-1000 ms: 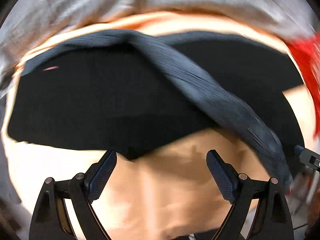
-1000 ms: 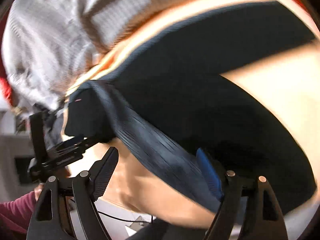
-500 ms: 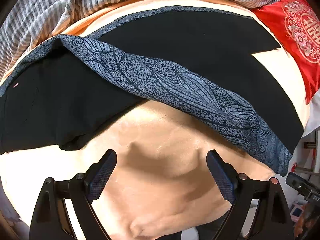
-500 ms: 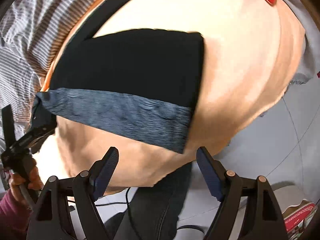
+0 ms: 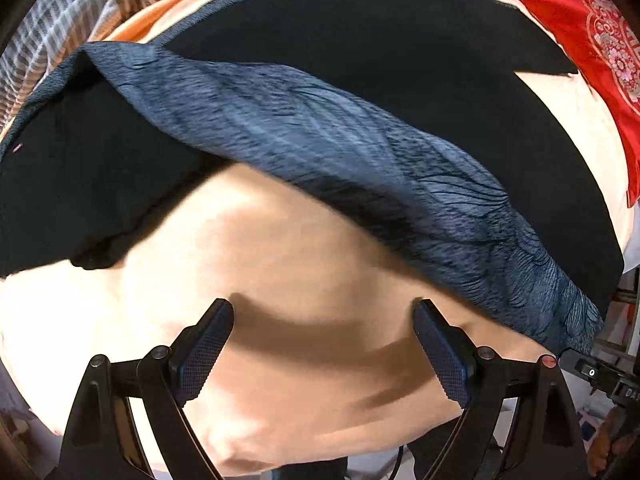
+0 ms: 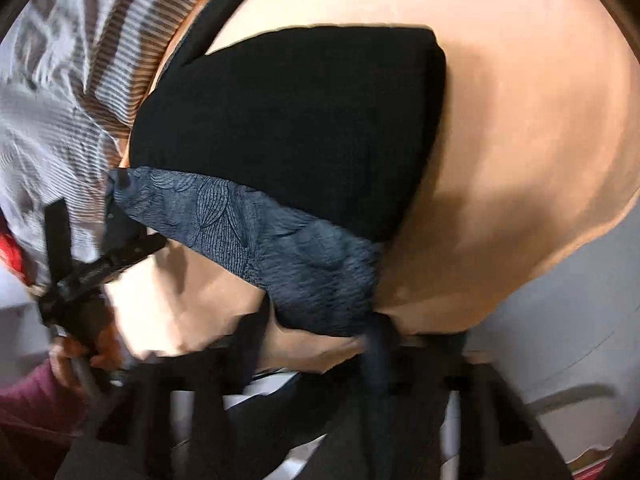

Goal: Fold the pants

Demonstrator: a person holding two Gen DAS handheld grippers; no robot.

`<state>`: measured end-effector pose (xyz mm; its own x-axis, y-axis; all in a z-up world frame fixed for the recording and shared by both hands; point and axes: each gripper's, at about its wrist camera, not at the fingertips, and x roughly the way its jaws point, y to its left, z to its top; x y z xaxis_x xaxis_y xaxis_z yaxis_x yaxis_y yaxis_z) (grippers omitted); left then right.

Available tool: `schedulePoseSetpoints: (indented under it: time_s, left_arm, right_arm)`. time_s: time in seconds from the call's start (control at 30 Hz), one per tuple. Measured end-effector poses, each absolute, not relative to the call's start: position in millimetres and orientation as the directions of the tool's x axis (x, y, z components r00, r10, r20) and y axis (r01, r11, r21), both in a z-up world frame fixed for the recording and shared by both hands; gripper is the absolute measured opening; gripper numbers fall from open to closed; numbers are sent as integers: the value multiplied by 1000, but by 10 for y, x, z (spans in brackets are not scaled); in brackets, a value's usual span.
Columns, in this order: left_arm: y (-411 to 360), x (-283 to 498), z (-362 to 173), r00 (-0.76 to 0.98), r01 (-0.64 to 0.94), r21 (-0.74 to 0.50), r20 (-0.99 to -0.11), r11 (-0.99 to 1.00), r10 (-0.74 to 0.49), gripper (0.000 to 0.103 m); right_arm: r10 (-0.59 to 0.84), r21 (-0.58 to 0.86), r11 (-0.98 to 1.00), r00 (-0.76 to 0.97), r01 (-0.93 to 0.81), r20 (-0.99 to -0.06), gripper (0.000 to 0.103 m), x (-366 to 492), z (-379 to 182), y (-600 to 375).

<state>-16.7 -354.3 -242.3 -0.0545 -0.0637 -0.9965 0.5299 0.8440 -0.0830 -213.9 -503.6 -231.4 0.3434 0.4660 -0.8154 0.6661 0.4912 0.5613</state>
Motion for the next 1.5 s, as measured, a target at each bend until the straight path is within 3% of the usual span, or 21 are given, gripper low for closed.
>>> schedulePoseSetpoints:
  time_s: [0.1, 0.33, 0.53, 0.73, 0.87, 0.9, 1.1, 1.17, 1.23, 1.27, 1.4, 1.5]
  left_arm:
    - [-3797, -260, -2426, -71, 528, -94, -995, 844, -67, 92]
    - [-4314, -270, -2067, -78, 473, -198, -980, 859, -183, 92]
    - [-4824, 253, -1558, 27, 439, -255, -955, 862, -296, 92]
    - [-5061, 1127, -1279, 166, 428, -206, -939, 880, -301, 92]
    - [-4906, 1492, -1208, 255, 399, -148, -930, 905, -264, 92]
    - [-4507, 1590, -1127, 257, 389, -135, -934, 911, -248, 92]
    - [-4093, 1459, -1663, 177, 324, -7, -982, 946, -68, 92]
    - [-4037, 1422, -1851, 156, 312, 43, -988, 949, -6, 92]
    - [-3993, 1400, -2003, 117, 276, 47, -993, 960, 15, 92]
    - [-3977, 1391, -2021, 110, 260, 38, -994, 965, 10, 92]
    - [-3962, 1302, -1971, 119, 258, 35, -993, 965, 5, 92]
    - [-3950, 1290, -1909, 125, 264, 42, -992, 964, 9, 92]
  right_arm:
    - [534, 621, 434, 369, 653, -761, 16, -2081, -2274, -5100]
    - [575, 748, 407, 490, 524, -656, 15, -1697, -1618, -5432]
    - [555, 799, 406, 575, 443, -601, 15, -1055, -1288, -6092]
    - [540, 782, 475, 568, 404, -622, 15, -194, -1268, -6830]
    - [500, 727, 534, 532, 431, -683, 15, 320, -1405, -7289]
    - [495, 720, 533, 526, 445, -691, 15, 391, -1458, -7359]
    - [449, 584, 577, 376, 571, -811, 15, 826, -1998, -7660]
    - [426, 531, 609, 321, 589, -846, 24, 844, -2032, -7690]
    - [406, 520, 633, 326, 573, -854, 51, 797, -1955, -7702]
    - [382, 499, 656, 321, 566, -867, 55, 751, -1898, -7705]
    - [294, 433, 693, 323, 576, -900, 57, 437, -1686, -7713]
    - [340, 490, 623, 354, 609, -871, 57, 109, -1680, -7689]
